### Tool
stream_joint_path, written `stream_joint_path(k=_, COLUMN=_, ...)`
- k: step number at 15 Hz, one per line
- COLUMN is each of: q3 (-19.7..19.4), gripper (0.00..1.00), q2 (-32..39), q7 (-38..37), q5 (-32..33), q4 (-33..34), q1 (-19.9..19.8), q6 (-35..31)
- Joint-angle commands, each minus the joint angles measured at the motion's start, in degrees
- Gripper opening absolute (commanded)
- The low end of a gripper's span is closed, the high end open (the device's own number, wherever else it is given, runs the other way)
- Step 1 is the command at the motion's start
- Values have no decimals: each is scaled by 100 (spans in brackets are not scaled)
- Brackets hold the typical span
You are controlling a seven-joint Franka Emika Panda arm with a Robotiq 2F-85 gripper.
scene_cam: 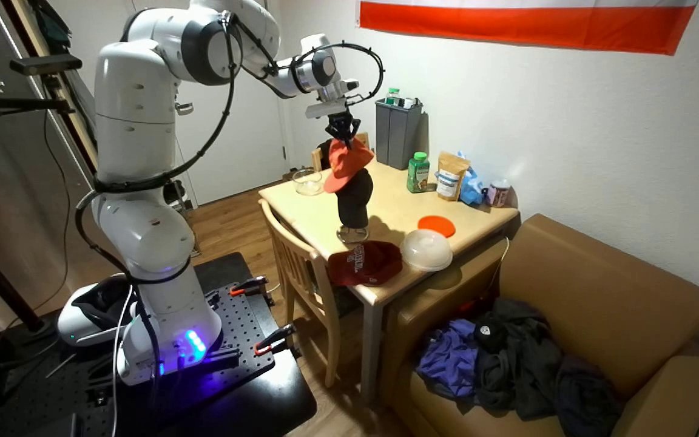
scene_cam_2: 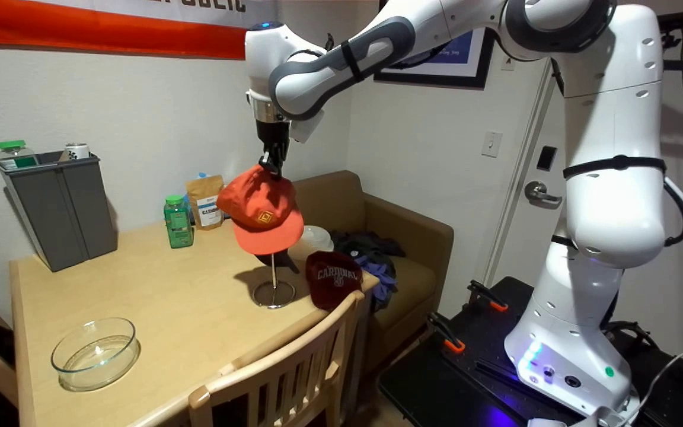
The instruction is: Put the orange cup on the gray back
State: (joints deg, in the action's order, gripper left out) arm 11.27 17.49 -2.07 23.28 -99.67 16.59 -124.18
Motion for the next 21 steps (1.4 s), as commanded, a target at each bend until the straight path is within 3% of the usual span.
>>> stream_joint_path(k=1, q3=-98, gripper=1, q2=77, q7=92, q5=-190, q4=-177, q1=-127, q6=-513)
stream_joint_path(k=9, q3=-269, gripper=1, q2=467, q7=140, q5=-289, q4=-325, q1=-230, q6=-1291)
stream_joint_path(k=21, q3=-237, gripper=1, q2=516, q7=383, q5=-751, q4=-666, q1=-297, q6=-1251)
